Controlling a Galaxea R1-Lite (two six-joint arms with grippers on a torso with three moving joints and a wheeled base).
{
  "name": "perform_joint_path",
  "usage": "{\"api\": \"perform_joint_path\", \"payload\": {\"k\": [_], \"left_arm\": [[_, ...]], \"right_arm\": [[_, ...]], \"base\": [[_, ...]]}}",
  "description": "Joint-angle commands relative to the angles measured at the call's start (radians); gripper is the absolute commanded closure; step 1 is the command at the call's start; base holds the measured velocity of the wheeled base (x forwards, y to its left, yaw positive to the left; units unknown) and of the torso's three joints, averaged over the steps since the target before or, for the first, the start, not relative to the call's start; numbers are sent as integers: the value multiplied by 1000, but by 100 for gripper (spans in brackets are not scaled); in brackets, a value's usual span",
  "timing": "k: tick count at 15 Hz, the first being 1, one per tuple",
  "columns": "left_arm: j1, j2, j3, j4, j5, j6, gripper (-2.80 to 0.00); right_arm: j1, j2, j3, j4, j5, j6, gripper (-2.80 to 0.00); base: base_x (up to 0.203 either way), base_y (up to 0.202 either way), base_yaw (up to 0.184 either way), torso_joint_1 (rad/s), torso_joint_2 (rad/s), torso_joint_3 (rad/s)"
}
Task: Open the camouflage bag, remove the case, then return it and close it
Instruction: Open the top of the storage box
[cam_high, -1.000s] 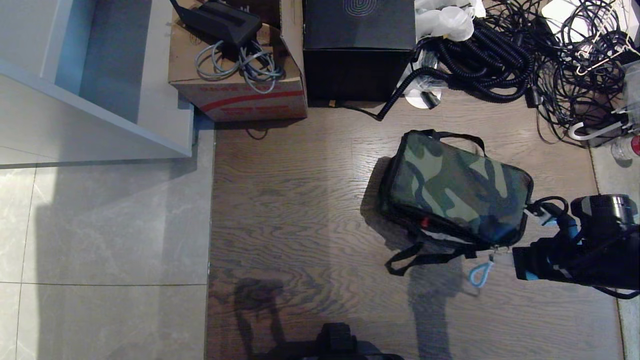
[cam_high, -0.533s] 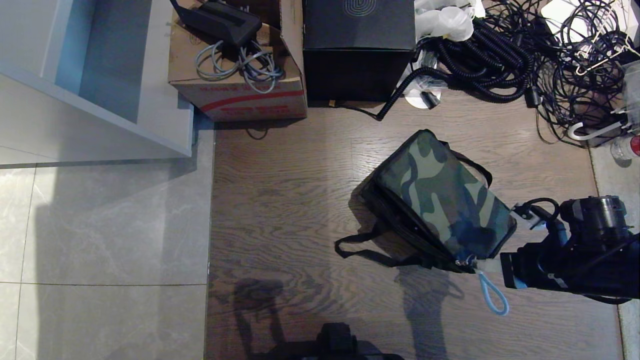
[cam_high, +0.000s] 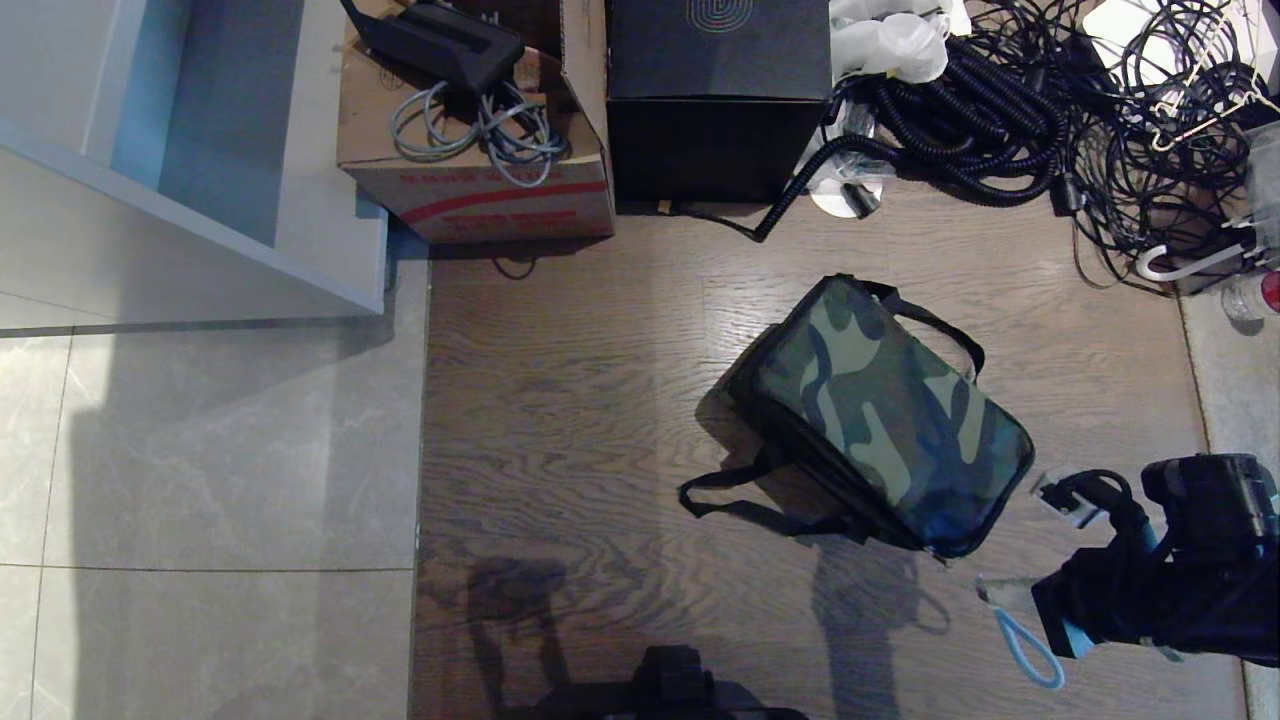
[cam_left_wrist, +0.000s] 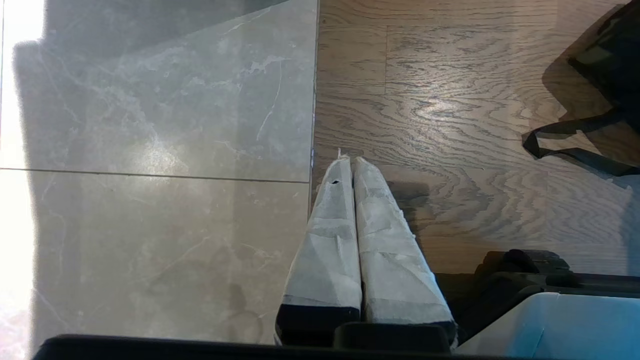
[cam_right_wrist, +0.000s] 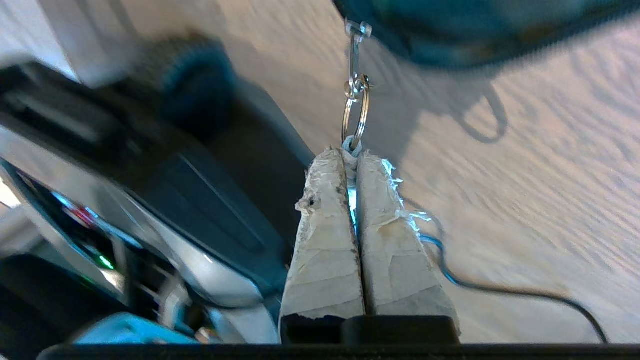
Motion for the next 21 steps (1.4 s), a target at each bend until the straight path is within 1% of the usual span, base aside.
{"api": "perform_joint_path", "payload": {"k": [1, 3, 4, 6, 7, 8, 11, 13, 15, 17, 18, 19, 21], "left_arm": [[0, 0, 0, 0, 0, 0, 0], [0, 0, 0, 0, 0, 0, 0], [0, 0, 0, 0, 0, 0, 0], [0, 0, 0, 0, 0, 0, 0], [0, 0, 0, 0, 0, 0, 0], [0, 0, 0, 0, 0, 0, 0], [0, 0, 0, 0, 0, 0, 0], [0, 0, 0, 0, 0, 0, 0], [0, 0, 0, 0, 0, 0, 0], [0, 0, 0, 0, 0, 0, 0], [0, 0, 0, 0, 0, 0, 0], [0, 0, 0, 0, 0, 0, 0], [0, 0, 0, 0, 0, 0, 0]], "right_arm": [[-32, 28, 32, 6, 3, -39, 0], [-50, 54, 56, 10, 1, -60, 0], [-66, 62, 62, 13, 0, -63, 0], [-72, 67, 61, 13, 0, -64, 0], [-110, 84, 56, 12, 0, -64, 0], [-135, 96, 48, 9, 0, -47, 0], [-134, 104, 52, 4, 2, -41, 0], [-125, 154, 40, 4, 3, -40, 0], [-117, 222, -1, -28, 3, -36, 0], [-117, 291, -43, -104, 2, -29, 0], [-133, 315, -64, -139, 1, -27, 0], [-150, 332, -88, -152, 1, -28, 0], [-158, 356, -142, -156, -4, -30, 0]], "base": [[0, 0, 0, 0, 0, 0], [0, 0, 0, 0, 0, 0], [0, 0, 0, 0, 0, 0], [0, 0, 0, 0, 0, 0], [0, 0, 0, 0, 0, 0], [0, 0, 0, 0, 0, 0], [0, 0, 0, 0, 0, 0], [0, 0, 0, 0, 0, 0], [0, 0, 0, 0, 0, 0], [0, 0, 0, 0, 0, 0], [0, 0, 0, 0, 0, 0], [0, 0, 0, 0, 0, 0], [0, 0, 0, 0, 0, 0]]}}
